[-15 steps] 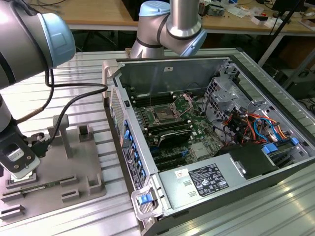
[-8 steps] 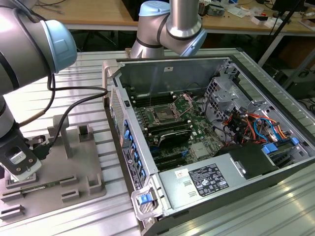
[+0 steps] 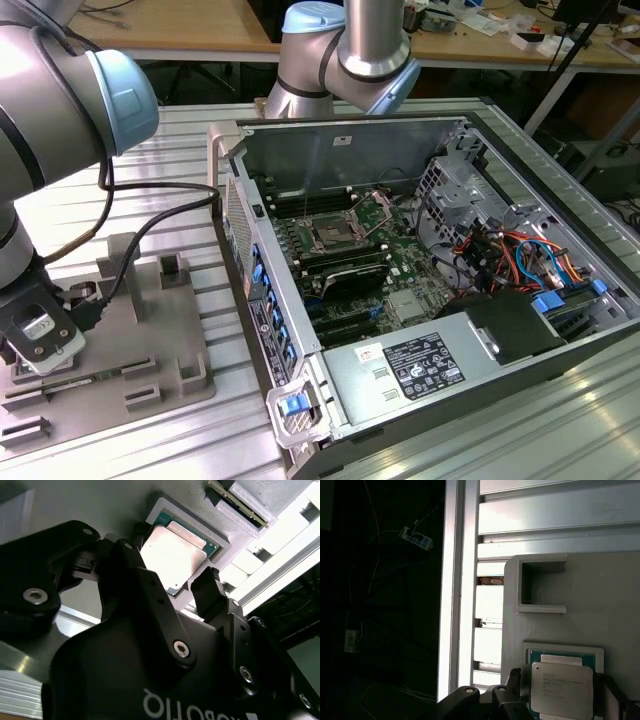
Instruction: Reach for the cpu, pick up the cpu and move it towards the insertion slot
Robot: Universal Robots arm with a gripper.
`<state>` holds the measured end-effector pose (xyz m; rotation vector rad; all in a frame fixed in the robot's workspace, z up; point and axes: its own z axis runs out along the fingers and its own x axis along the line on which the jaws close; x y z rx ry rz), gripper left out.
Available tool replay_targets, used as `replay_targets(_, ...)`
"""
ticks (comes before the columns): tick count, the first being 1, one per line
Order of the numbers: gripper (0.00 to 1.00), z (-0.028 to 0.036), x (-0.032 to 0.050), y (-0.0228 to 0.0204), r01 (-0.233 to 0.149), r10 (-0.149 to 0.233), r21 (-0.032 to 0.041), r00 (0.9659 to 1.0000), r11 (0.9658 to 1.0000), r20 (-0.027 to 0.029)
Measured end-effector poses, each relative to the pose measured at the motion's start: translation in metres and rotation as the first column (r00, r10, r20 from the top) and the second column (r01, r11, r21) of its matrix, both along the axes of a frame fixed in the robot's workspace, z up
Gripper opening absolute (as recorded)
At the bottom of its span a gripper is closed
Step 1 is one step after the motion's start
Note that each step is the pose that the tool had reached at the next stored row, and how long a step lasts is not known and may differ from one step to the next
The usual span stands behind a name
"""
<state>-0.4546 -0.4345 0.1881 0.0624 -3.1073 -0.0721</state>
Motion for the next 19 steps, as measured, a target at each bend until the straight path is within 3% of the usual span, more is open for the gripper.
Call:
replay_targets(1,0.67,0.0000,0.0000,0.0000,0.000,0.000,0.0000,1.0000,1.0000,0.0000)
replay_targets(2,0.59,-0.0001,0.0001,0.0000,0.000,0.000,0.0000,1.0000,1.0000,0.0000)
replay_targets(7,0.55,-0.0005,0.0006,0.0000,0.000,0.000,-0.0002,1.0000,1.0000,0.0000)
replay_targets(16,0.55,-0.0005,0.0008,0.0000,0.000,0.000,-0.0011,1.0000,1.0000,0.0001)
replay_targets(19,0.55,0.0038,0.0008,0.0000,0.000,0.000,-0.0011,1.0000,1.0000,0.0001)
